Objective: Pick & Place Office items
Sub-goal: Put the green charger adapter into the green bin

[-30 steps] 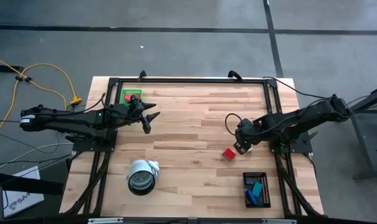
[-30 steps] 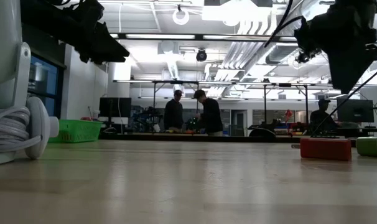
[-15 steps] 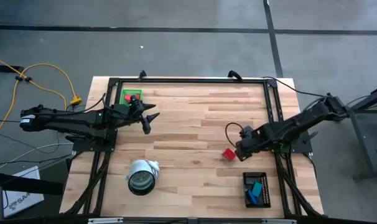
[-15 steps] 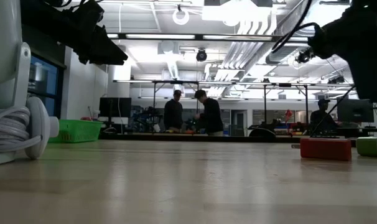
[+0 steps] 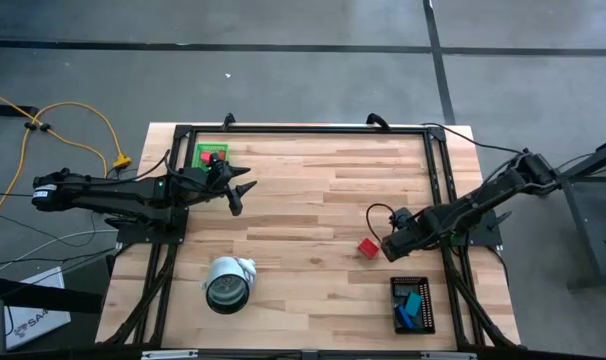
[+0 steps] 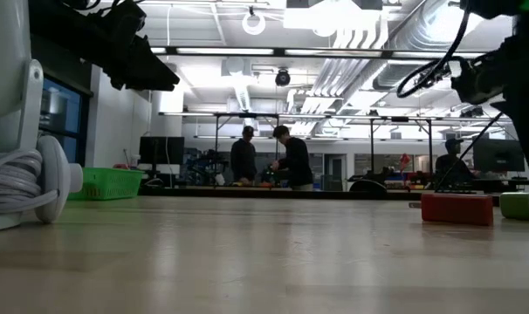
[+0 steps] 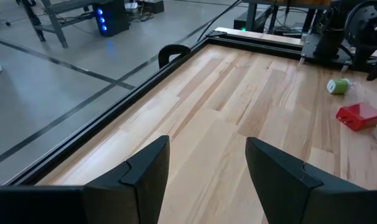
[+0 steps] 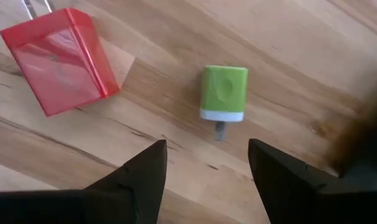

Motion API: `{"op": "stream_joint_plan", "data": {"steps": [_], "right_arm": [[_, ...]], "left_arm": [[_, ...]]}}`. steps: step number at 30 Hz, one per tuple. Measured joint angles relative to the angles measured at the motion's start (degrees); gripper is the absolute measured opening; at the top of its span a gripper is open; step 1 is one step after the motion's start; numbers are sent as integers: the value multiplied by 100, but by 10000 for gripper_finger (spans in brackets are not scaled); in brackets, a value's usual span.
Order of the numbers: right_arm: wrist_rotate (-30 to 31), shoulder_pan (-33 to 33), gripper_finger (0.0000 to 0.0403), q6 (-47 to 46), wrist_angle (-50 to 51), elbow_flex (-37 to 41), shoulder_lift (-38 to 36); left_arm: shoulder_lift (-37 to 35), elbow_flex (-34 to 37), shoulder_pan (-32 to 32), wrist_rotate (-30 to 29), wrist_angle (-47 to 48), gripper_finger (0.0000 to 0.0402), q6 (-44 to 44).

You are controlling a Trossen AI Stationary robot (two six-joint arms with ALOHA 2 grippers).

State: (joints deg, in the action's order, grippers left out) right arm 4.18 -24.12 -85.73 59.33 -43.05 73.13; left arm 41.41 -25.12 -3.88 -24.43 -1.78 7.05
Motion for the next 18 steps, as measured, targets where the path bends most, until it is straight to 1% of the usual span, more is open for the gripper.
{"op": "stream_joint_plan", "data": {"steps": [8,13,18], "right_arm": [[40,20,213,17,-235,265,0],[48,26,213,22,-624,496,0],[307,26,213,22,-698,619,0]], "left_arm": [[0,0,0,0,2,205,0],[0,0,0,0,4,205,-2],[0,0,0,0,4,205,-2]]}}
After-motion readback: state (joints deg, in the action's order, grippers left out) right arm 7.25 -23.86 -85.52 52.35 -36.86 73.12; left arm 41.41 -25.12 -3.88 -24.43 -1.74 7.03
